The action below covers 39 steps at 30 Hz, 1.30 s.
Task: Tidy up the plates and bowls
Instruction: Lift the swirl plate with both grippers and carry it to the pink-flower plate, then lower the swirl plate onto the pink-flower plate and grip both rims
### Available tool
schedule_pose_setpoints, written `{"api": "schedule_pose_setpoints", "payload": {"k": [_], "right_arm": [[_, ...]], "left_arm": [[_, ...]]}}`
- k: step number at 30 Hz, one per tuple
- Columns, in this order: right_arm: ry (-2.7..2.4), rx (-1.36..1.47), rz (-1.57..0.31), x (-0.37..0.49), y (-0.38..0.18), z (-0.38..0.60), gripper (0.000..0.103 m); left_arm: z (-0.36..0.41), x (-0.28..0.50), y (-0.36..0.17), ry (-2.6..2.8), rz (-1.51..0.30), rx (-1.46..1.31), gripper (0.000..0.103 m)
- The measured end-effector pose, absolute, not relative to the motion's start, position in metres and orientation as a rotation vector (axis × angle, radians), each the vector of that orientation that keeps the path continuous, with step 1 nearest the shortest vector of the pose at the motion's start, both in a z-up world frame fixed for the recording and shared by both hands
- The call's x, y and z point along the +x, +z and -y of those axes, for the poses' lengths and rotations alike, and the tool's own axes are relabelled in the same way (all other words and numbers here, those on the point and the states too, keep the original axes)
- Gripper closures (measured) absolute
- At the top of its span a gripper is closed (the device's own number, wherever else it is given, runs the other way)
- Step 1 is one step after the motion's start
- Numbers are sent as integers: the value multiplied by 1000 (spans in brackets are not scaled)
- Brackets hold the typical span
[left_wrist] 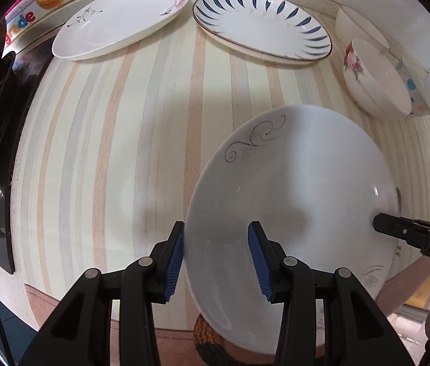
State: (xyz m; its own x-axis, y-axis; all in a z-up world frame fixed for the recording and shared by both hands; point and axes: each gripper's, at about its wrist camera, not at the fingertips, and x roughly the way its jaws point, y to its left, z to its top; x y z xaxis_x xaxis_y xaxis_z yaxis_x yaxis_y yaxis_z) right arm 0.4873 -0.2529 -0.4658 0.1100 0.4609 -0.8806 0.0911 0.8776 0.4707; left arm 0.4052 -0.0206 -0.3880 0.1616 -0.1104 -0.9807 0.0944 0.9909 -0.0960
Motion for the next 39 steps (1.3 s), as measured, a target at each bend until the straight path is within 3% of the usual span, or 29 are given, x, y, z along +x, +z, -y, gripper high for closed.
{"api": "schedule_pose_setpoints", "payload": {"k": [4,7,11,20,31,35,39], "right_arm": [[244,506,-1481,490,-452,259,86],[206,473,-1429,492,-415,259,80],[282,456,-1340,528,-369,227,56],[384,287,-1223,719,-356,105,56],[431,63,-1221,846,-424,15,57],[460,83,-1218,862,-438,9,71],[457,38,-1189,859,-445,1,76]], "left_arm": [[-17,412,-345,-111,-1301,-43,64],[-53,435,-320,-54,-1227,-105,64],[-92,482,-317,3,-1182,-182,64],[-148,562,-358,158,-1180,-269,64],[-158,598,-397,192,-1204,-270,64],[-165,604,-404,181,-1196,-294,66],[-170,611,-411,193,-1183,-302,66]]}}
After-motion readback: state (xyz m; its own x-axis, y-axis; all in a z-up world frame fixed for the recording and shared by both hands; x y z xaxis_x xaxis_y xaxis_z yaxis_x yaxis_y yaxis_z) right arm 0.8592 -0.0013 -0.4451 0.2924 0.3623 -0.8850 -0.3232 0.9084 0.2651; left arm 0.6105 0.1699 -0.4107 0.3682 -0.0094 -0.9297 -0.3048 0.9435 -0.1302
